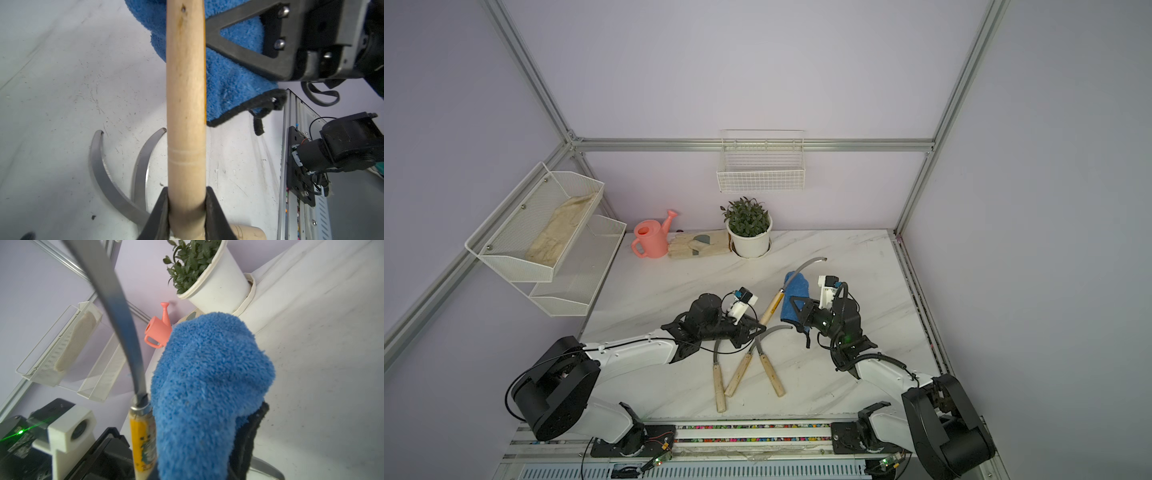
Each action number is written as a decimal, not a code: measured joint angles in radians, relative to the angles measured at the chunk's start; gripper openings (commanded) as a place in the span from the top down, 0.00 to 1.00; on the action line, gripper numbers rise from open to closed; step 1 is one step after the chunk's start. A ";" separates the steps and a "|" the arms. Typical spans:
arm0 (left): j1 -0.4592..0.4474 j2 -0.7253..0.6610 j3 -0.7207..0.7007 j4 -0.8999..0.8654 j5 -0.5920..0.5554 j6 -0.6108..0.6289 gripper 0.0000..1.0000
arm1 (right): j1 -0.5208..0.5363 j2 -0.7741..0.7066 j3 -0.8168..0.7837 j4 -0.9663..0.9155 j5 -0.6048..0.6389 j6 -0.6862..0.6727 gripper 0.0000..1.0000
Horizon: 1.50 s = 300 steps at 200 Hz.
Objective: Wipe small sickles with rags
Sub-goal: Wipe the small sickle.
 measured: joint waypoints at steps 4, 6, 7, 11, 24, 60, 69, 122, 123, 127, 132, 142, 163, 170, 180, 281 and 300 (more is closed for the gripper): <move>0.000 0.002 0.003 0.000 0.006 0.000 1.00 | -0.004 0.001 0.002 0.002 0.001 -0.003 1.00; 0.000 0.003 0.005 0.001 0.010 0.000 1.00 | -0.007 0.003 0.003 0.002 0.001 -0.004 1.00; 0.000 0.004 0.005 0.000 0.011 0.000 1.00 | -0.007 0.003 0.003 0.002 0.001 -0.005 1.00; 0.000 0.006 0.009 0.000 0.018 0.000 1.00 | -0.011 0.006 0.008 0.002 0.002 -0.007 1.00; -0.001 0.009 0.015 0.002 0.033 0.000 1.00 | -0.013 0.019 0.026 0.003 -0.001 -0.011 1.00; -0.005 0.018 0.026 -0.003 0.044 0.001 1.00 | -0.024 0.052 0.055 0.074 -0.070 0.009 1.00; -0.005 0.026 0.034 -0.006 0.045 0.002 1.00 | -0.024 0.055 0.055 0.103 -0.092 0.022 1.00; -0.005 0.036 0.059 -0.006 0.040 0.005 1.00 | -0.042 0.053 0.064 0.156 -0.157 0.080 1.00; -0.005 0.036 0.059 -0.006 0.039 0.005 1.00 | -0.043 0.052 0.064 0.156 -0.160 0.082 1.00; -0.005 0.036 0.060 -0.006 0.037 0.005 1.00 | -0.047 0.051 0.066 0.157 -0.164 0.085 1.00; -0.005 0.036 0.060 -0.006 0.034 0.005 1.00 | -0.052 0.049 0.071 0.157 -0.171 0.090 1.00; -0.005 0.036 0.060 -0.006 0.029 0.005 1.00 | -0.066 0.045 0.081 0.156 -0.185 0.101 1.00; -0.005 0.036 0.062 -0.007 0.023 0.013 1.00 | -0.102 0.035 0.118 0.156 -0.218 0.127 1.00; -0.005 0.036 0.063 -0.007 0.021 0.018 1.00 | -0.118 0.031 0.134 0.156 -0.228 0.137 1.00; -0.005 0.036 0.065 -0.009 0.020 0.019 1.00 | -0.140 0.023 0.158 0.156 -0.241 0.151 1.00; -0.005 0.045 0.067 -0.045 0.010 0.019 1.00 | -0.276 -0.092 0.270 0.156 -0.303 0.228 1.00; -0.004 0.045 0.067 -0.057 0.006 0.019 1.00 | -0.276 -0.045 0.267 0.169 -0.304 0.229 1.00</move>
